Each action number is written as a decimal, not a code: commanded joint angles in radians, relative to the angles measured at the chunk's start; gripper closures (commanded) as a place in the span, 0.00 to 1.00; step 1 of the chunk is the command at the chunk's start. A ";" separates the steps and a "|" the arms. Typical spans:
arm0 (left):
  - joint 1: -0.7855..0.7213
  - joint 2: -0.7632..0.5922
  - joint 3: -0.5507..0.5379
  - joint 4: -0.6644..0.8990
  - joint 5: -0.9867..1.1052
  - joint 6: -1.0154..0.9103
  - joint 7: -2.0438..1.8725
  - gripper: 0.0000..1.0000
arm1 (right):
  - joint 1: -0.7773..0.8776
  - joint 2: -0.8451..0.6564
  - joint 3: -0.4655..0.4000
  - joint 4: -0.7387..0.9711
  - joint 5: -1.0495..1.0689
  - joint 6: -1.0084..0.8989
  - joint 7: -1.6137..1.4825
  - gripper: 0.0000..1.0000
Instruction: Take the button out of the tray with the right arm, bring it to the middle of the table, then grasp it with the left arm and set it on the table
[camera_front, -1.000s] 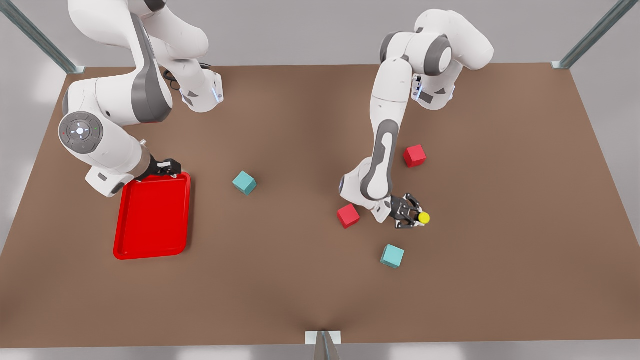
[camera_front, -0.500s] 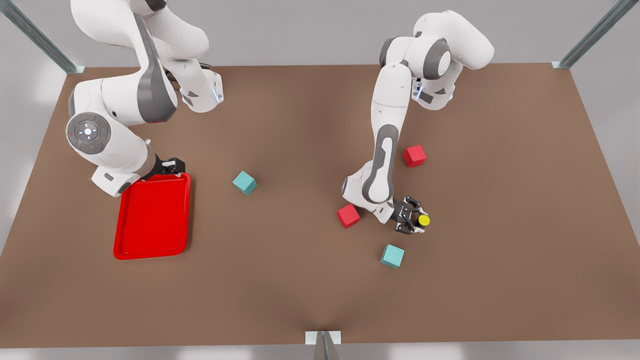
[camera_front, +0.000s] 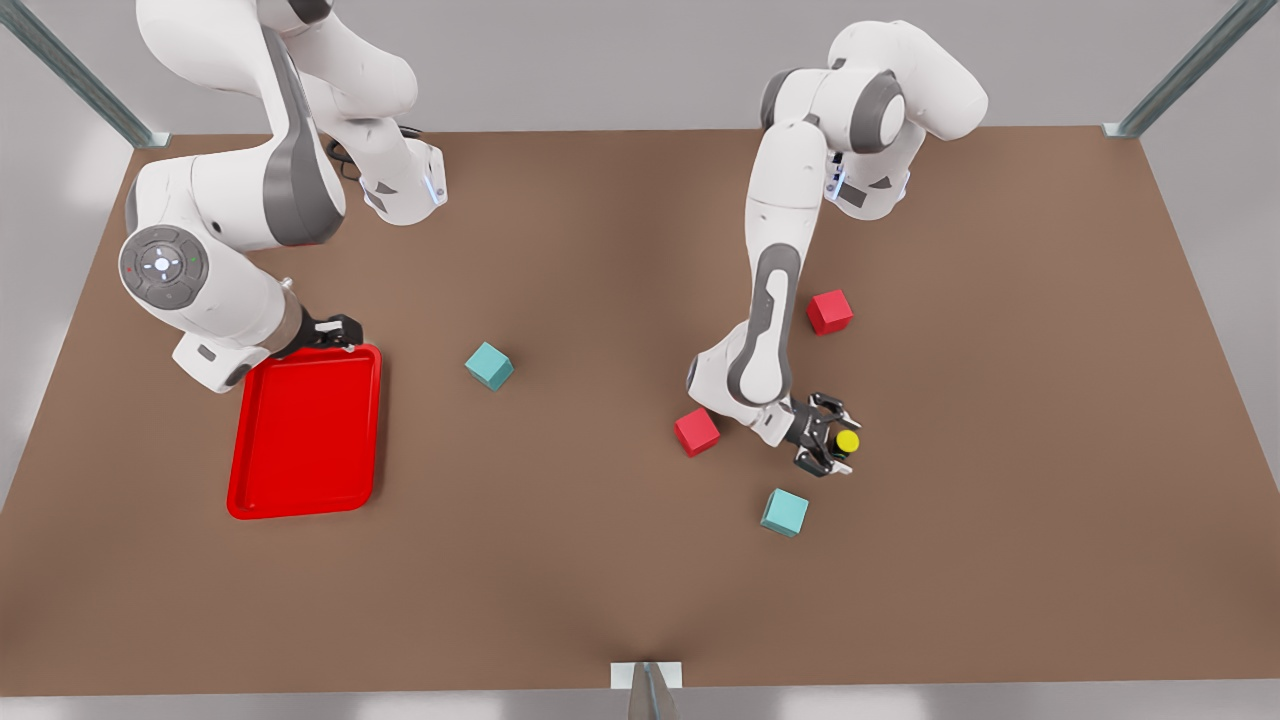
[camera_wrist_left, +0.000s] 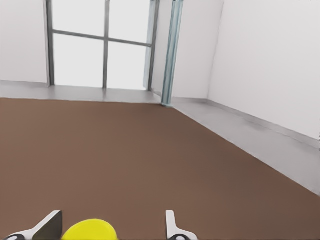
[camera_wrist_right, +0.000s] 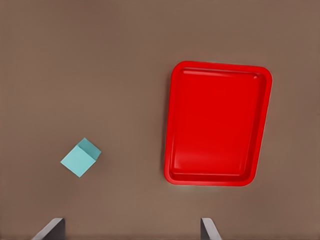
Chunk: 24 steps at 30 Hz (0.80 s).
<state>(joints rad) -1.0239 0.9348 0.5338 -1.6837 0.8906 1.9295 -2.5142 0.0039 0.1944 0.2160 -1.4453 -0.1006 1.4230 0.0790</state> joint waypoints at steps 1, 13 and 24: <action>-0.015 -0.007 0.020 -0.002 0.008 -0.018 0.037 0.00 | -0.001 -0.001 0.000 0.002 -0.001 -0.004 -0.002 0.00; 0.140 -0.384 0.207 0.541 -1.227 -0.629 2.549 0.00 | -0.016 -0.001 -0.003 0.003 -0.001 -0.004 -0.007 0.00; 0.617 -0.853 -0.397 0.340 -0.835 -0.613 2.711 0.00 | -0.008 0.000 0.005 0.002 0.015 -0.004 -0.007 0.00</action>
<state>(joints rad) -0.4179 0.1000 0.1412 -1.3253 0.0436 1.3515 -0.9229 -0.0019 0.1959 0.2203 -1.4439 -0.0891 1.4194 0.0741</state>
